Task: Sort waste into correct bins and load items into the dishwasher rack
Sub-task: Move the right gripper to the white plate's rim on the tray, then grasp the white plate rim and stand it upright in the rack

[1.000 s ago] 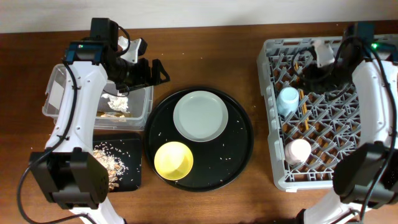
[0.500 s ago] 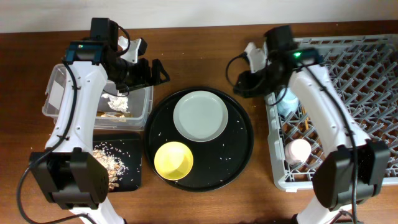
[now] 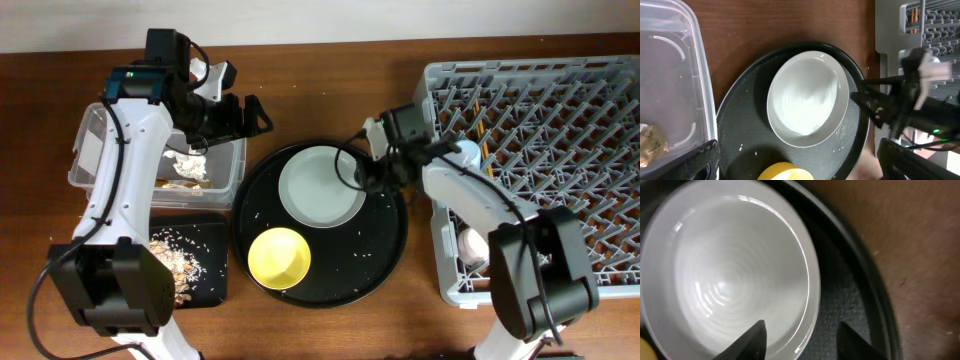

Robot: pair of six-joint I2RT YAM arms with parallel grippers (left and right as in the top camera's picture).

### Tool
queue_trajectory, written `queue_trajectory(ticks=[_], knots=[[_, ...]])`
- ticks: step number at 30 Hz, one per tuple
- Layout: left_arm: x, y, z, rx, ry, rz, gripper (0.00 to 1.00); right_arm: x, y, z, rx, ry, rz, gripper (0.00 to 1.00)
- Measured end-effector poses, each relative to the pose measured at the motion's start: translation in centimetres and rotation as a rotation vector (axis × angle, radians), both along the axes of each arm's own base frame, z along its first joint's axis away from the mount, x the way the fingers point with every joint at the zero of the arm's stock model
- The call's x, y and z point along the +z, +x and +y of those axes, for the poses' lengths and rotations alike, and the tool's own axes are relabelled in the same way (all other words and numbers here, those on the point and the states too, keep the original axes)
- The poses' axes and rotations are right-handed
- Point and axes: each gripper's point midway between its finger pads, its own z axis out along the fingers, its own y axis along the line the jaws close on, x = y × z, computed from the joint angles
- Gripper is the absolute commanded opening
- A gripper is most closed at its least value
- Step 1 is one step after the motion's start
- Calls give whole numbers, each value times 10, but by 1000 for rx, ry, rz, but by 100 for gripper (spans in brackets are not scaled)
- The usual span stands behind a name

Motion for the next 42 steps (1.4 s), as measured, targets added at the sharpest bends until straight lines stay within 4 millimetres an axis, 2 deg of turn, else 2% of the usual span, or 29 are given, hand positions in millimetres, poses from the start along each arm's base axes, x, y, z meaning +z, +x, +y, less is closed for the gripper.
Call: queue_trajectory(ticks=[12, 14, 16, 17, 18, 27, 28, 32, 36, 38, 42], knots=[[0, 0, 0, 0, 0, 0, 100, -23, -4, 16, 30, -37, -39, 40], [0, 0, 0, 0, 0, 0, 100, -32, -3, 14, 16, -58, -30, 33], [0, 0, 0, 0, 0, 0, 100, -38, -2, 11, 2, -73, -24, 18], [0, 0, 0, 0, 0, 0, 100, -38, -2, 10, 1, -79, -28, 7], [0, 0, 0, 0, 0, 0, 100, -38, -2, 9, 3, -84, -30, 4], [0, 0, 0, 0, 0, 0, 100, -30, -6, 11, -4, -73, 18, 4], [0, 0, 0, 0, 0, 0, 100, -24, -7, 11, -1, -76, 19, 4], [0, 0, 0, 0, 0, 0, 100, 23, 3, 5, -8, -115, -43, 4], [0, 0, 0, 0, 0, 0, 100, 90, 15, -7, -10, -168, -191, 4], [0, 0, 0, 0, 0, 0, 100, 129, 22, -17, -33, -205, -300, 4], [0, 0, 0, 0, 0, 0, 100, 179, 25, -54, -131, -307, -441, 4]])
